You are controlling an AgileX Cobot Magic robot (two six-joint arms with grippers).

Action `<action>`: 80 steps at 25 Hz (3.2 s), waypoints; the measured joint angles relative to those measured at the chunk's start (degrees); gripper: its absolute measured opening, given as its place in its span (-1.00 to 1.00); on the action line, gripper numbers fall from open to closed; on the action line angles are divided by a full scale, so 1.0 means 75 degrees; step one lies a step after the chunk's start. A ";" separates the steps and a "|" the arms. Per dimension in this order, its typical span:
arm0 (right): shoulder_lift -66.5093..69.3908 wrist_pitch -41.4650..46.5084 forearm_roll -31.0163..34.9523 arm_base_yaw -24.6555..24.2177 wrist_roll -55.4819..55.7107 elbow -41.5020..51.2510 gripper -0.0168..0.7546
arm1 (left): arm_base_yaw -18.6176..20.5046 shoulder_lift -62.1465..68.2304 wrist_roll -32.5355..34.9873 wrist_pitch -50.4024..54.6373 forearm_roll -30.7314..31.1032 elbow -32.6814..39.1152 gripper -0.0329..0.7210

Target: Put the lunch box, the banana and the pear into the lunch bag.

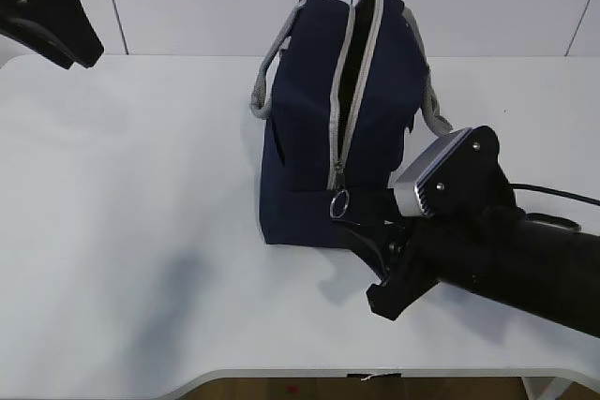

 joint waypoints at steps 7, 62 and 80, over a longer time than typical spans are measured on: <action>0.0691 -0.0629 0.0382 0.0000 0.0085 0.0000 0.03 | 0.0000 0.0000 -0.0016 0.0000 -0.0005 0.0000 -0.31; 0.1330 -0.0531 0.0313 0.0014 0.0887 -0.0668 0.02 | 0.0000 0.0000 -0.0016 0.0000 -0.0049 0.0000 -0.31; 0.1333 -0.0980 0.0313 0.0014 0.0904 -0.0668 -0.33 | 0.0000 0.0000 -0.0016 0.0000 -0.0049 0.0000 -0.31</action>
